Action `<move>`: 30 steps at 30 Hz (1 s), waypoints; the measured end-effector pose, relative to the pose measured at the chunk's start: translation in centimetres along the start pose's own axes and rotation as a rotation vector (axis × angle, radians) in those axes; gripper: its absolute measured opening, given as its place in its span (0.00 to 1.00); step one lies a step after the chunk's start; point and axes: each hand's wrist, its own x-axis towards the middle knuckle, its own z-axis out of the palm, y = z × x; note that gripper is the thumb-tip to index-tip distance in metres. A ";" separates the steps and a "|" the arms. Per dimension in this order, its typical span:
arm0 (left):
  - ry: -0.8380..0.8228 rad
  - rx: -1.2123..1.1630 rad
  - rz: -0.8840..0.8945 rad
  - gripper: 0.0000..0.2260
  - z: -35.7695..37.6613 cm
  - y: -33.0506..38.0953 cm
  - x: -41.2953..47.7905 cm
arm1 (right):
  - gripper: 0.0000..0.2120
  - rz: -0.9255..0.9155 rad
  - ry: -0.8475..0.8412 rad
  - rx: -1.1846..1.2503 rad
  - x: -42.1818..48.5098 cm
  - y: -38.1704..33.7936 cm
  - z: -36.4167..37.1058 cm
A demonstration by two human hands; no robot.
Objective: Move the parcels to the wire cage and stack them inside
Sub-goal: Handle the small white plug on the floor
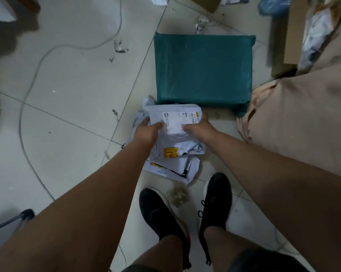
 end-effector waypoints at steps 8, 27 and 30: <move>0.007 -0.295 0.004 0.20 -2.2 0.8 -6.6 | 0.29 -0.076 0.147 0.024 -6.9 1.2 -2.1; -0.425 -0.487 0.092 0.44 -19.5 5.7 -44.1 | 0.46 -0.291 -0.087 -0.105 -46.0 -17.7 -11.5; -0.395 -0.554 0.138 0.46 -20.3 6.1 -48.7 | 0.63 -0.258 -0.105 -0.043 -50.6 -19.0 -11.7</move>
